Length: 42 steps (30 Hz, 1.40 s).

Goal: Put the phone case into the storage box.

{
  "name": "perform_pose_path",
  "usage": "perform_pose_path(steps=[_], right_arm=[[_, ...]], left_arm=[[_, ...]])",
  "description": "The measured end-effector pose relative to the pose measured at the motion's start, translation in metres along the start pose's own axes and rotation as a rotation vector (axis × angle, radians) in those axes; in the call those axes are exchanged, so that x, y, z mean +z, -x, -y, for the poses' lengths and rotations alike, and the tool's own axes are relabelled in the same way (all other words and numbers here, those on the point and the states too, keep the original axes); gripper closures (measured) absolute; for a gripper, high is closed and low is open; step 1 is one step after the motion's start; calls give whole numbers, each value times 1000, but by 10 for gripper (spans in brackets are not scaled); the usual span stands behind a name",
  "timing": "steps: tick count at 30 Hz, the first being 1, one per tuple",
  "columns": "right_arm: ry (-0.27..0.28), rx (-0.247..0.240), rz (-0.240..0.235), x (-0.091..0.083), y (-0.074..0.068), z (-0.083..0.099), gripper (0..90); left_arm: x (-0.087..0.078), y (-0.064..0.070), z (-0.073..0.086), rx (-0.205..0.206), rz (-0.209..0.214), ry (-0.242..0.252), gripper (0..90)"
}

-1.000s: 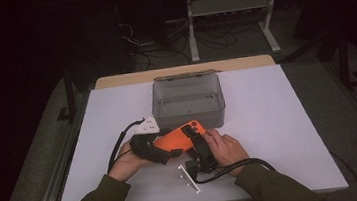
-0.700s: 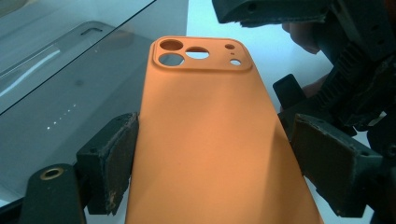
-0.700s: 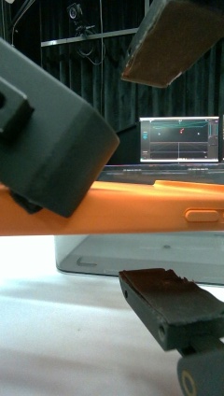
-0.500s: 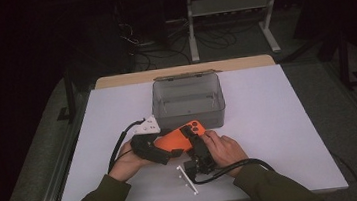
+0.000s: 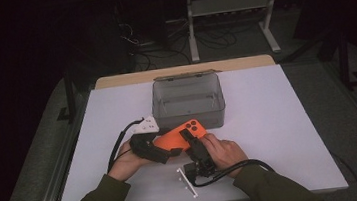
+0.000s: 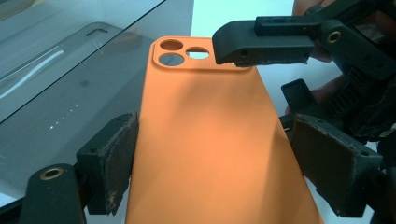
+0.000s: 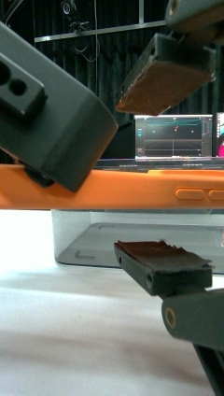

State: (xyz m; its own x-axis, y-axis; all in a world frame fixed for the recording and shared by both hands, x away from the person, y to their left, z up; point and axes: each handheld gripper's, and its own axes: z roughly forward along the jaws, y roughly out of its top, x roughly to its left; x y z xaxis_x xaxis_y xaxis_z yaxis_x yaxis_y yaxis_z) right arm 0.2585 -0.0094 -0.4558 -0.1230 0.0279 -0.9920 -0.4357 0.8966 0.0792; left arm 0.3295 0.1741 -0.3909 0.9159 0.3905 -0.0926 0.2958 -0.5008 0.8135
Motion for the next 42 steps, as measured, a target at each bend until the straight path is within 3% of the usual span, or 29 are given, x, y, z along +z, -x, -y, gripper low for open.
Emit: perform_pose_path(steps=[20,42], right_arm=[[1,15,-19,-5,-1,-3,507],[15,4,-24,-7,-3,-6,674]], left_arm=[[0,-1,0,-2,0,1,168],[-1,-1,0,-1,6,2,168]])
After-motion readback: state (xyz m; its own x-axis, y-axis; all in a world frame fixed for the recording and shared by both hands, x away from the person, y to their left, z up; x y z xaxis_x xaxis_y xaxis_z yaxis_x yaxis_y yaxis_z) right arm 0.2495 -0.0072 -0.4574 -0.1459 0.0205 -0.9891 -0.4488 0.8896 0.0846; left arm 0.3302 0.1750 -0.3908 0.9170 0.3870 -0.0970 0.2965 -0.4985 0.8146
